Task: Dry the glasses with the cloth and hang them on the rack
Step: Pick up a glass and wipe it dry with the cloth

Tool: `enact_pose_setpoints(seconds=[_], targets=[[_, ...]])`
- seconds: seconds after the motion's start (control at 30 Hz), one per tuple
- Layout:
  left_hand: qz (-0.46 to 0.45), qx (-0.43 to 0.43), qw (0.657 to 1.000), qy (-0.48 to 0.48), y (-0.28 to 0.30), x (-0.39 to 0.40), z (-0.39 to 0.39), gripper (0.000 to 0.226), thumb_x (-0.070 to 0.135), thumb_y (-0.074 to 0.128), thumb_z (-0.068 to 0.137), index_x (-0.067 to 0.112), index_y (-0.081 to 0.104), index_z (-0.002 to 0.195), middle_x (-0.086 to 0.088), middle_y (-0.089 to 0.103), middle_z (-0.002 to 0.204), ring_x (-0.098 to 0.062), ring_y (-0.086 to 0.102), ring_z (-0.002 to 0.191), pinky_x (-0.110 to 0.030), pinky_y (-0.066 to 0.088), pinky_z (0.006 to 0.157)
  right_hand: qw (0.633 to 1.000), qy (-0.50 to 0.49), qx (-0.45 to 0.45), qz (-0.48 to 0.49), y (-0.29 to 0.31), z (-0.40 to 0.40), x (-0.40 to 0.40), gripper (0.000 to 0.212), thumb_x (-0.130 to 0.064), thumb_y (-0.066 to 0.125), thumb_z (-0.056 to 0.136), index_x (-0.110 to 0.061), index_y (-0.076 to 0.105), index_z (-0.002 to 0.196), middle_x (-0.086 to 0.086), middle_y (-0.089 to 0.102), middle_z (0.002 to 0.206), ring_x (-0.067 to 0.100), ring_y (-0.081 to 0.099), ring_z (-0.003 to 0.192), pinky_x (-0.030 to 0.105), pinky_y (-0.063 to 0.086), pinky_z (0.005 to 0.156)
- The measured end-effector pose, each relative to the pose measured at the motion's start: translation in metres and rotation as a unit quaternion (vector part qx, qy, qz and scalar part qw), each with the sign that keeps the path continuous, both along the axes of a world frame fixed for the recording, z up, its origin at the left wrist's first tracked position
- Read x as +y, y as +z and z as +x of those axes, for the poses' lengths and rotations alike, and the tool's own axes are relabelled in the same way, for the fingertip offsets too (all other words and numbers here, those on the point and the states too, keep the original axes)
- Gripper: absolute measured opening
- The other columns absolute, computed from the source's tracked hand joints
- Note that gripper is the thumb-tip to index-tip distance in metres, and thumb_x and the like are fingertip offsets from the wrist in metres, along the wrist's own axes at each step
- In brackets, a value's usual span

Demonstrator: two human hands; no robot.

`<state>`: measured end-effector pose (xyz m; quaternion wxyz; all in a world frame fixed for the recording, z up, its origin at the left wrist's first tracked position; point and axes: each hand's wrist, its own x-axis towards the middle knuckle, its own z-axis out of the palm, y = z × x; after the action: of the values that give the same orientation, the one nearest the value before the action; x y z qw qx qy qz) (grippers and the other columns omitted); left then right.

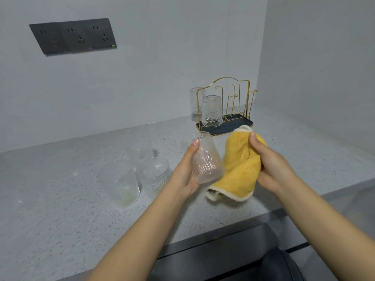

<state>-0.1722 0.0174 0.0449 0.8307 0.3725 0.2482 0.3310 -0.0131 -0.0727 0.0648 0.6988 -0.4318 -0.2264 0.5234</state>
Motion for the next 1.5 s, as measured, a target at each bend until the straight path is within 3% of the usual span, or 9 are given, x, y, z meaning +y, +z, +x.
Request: enact_pose_setpoints(seconds=[0.2, 0.33, 0.5, 0.67, 0.77, 0.97, 1.23, 1.4, 1.5], targets=[[-0.105, -0.114, 0.985, 0.083, 0.009, -0.013, 0.022, 0.045, 0.038, 0.061, 0.090, 0.004, 0.060, 0.120, -0.021, 0.065, 0.121, -0.034, 0.063, 0.108, -0.048, 0.050, 0.096, 0.990, -0.014, 0.098, 0.098, -0.042, -0.062, -0.006, 0.056, -0.050, 0.055, 0.079, -0.018, 0.057, 0.124, 0.007, 0.064, 0.122, 0.022, 0.061, 0.111, 0.040, 0.045, 0.094], [-0.129, -0.103, 0.986, 0.013, 0.005, -0.035, 0.029, 0.056, 0.041, 0.060, 0.091, 0.000, 0.057, 0.129, -0.025, 0.062, 0.127, -0.035, 0.063, 0.114, -0.048, 0.051, 0.097, 0.992, -0.117, -0.020, 0.053, -0.044, -0.084, 0.000, 0.075, -0.074, 0.049, 0.071, -0.030, 0.050, 0.132, -0.002, 0.059, 0.129, 0.016, 0.054, 0.120, 0.043, 0.038, 0.105], [-0.124, -0.124, 0.984, 0.042, 0.006, -0.041, 0.033, 0.064, 0.032, 0.066, 0.085, 0.001, 0.049, 0.138, -0.026, 0.058, 0.133, -0.039, 0.055, 0.125, -0.052, 0.039, 0.109, 0.982, -0.170, 0.037, -0.069, -0.028, -0.057, 0.010, 0.067, -0.071, 0.039, 0.081, -0.018, 0.062, 0.117, 0.005, 0.069, 0.104, 0.022, 0.064, 0.098, 0.037, 0.050, 0.087], [-0.175, -0.109, 0.979, 0.005, 0.013, -0.037, 0.031, 0.067, 0.045, 0.064, 0.087, -0.002, 0.053, 0.134, -0.026, 0.062, 0.127, -0.037, 0.058, 0.122, -0.048, 0.041, 0.108, 0.990, -0.114, -0.086, 0.000, -0.037, -0.091, 0.000, 0.093, -0.087, 0.039, 0.060, -0.034, 0.043, 0.136, -0.003, 0.051, 0.137, 0.017, 0.047, 0.126, 0.047, 0.035, 0.108], [-0.148, -0.117, 0.982, -0.003, 0.012, -0.040, 0.031, 0.063, 0.039, 0.061, 0.090, -0.002, 0.050, 0.137, -0.026, 0.059, 0.132, -0.037, 0.056, 0.125, -0.047, 0.041, 0.108, 0.974, -0.165, -0.153, 0.025, -0.028, -0.074, 0.006, 0.080, -0.079, 0.032, 0.074, -0.035, 0.035, 0.141, -0.004, 0.040, 0.146, 0.015, 0.038, 0.133, 0.046, 0.030, 0.111], [-0.115, -0.136, 0.982, 0.055, 0.011, -0.045, 0.036, 0.059, 0.025, 0.066, 0.087, 0.003, 0.048, 0.139, -0.025, 0.056, 0.135, -0.039, 0.054, 0.127, -0.054, 0.039, 0.109, 0.983, -0.178, 0.022, -0.035, -0.026, -0.060, 0.006, 0.064, -0.067, 0.038, 0.085, -0.019, 0.059, 0.121, 0.007, 0.068, 0.108, 0.022, 0.065, 0.099, 0.041, 0.049, 0.091], [-0.036, -0.031, 0.997, 0.053, 0.000, -0.038, 0.027, 0.062, 0.021, 0.065, 0.089, 0.008, 0.039, 0.143, -0.022, 0.057, 0.135, -0.036, 0.057, 0.124, -0.050, 0.049, 0.100, 0.965, -0.207, -0.158, 0.001, -0.018, -0.049, 0.010, 0.055, -0.062, 0.030, 0.091, -0.039, 0.032, 0.141, -0.005, 0.035, 0.149, 0.017, 0.033, 0.135, 0.042, 0.026, 0.112], [0.204, 0.176, 0.962, 0.035, -0.006, -0.024, 0.011, 0.084, 0.046, 0.085, 0.057, 0.021, 0.048, 0.128, -0.003, 0.067, 0.120, -0.017, 0.067, 0.108, -0.039, 0.054, 0.093, 0.969, -0.147, -0.192, -0.045, -0.021, -0.036, 0.006, 0.058, -0.067, 0.029, 0.087, -0.041, 0.035, 0.139, 0.001, 0.043, 0.143, 0.024, 0.044, 0.127, 0.050, 0.036, 0.106], [0.259, 0.239, 0.936, 0.006, -0.013, -0.022, 0.010, 0.097, 0.062, 0.081, 0.049, 0.022, 0.045, 0.130, 0.002, 0.066, 0.122, -0.012, 0.066, 0.109, -0.035, 0.051, 0.097, 0.966, -0.160, -0.204, -0.011, -0.024, -0.038, 0.006, 0.051, -0.063, 0.031, 0.089, -0.039, 0.048, 0.131, -0.008, 0.056, 0.127, 0.010, 0.057, 0.110, 0.036, 0.051, 0.089]])
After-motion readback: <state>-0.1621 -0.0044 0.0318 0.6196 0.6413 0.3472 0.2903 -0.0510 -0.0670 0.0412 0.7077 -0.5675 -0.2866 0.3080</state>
